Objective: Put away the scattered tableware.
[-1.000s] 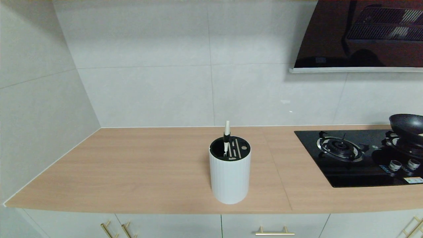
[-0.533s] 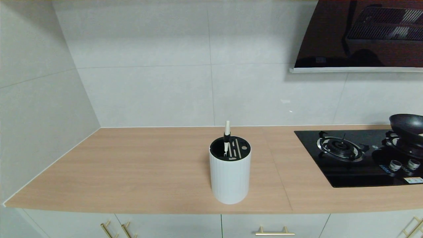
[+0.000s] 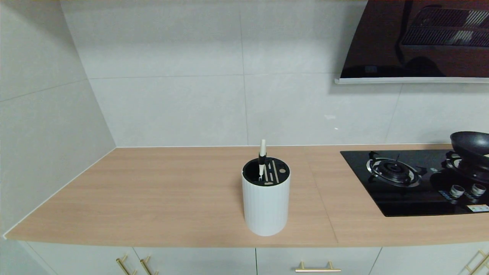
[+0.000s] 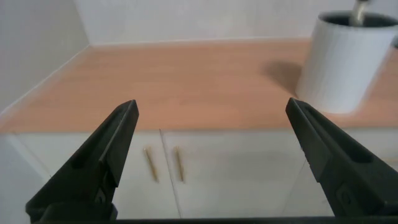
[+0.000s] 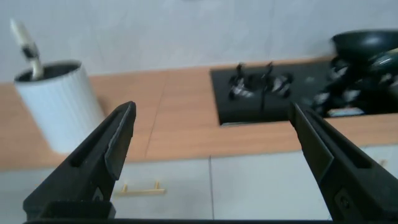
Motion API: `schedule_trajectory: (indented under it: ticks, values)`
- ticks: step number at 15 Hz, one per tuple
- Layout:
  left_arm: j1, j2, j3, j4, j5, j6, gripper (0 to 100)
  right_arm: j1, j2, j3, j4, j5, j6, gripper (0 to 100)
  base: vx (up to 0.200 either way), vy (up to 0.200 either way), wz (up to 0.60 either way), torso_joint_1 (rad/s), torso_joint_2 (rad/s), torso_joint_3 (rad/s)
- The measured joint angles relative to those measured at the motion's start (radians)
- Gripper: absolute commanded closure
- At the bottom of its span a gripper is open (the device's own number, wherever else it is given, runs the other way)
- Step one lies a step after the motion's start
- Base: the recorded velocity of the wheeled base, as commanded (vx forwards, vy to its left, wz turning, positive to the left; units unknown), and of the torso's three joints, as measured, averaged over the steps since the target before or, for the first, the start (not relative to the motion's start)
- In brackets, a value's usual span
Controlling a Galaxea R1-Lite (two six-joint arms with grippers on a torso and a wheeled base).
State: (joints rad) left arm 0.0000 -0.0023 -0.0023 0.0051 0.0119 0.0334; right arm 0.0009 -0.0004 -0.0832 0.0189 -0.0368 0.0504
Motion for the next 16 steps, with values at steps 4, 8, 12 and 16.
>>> schedule_trajectory:
  ticks: [4,8,12,16]
  values:
    - [0.0,0.0,0.002,-0.001,-0.002,0.01,0,0.001,-0.001,0.054,-0.03,0.089,-0.031,0,0.0,0.0,0.0,0.0,0.0,0.0]
    - [0.0,0.0,0.002,-0.003,0.0,-0.034,0,0.0,-0.001,0.065,-0.027,0.117,-0.169,0,0.0,0.0,0.0,0.0,0.0,0.0]
    - [0.0,0.0,0.002,-0.003,0.0,-0.034,0,0.0,0.0,0.079,-0.027,0.05,-0.072,0,0.0,0.0,0.0,0.0,0.0,0.0]
    - [0.0,0.0,0.002,-0.002,0.0,-0.035,0,0.002,0.0,0.083,-0.026,0.053,-0.066,0,0.0,0.0,0.0,0.0,0.0,0.0]
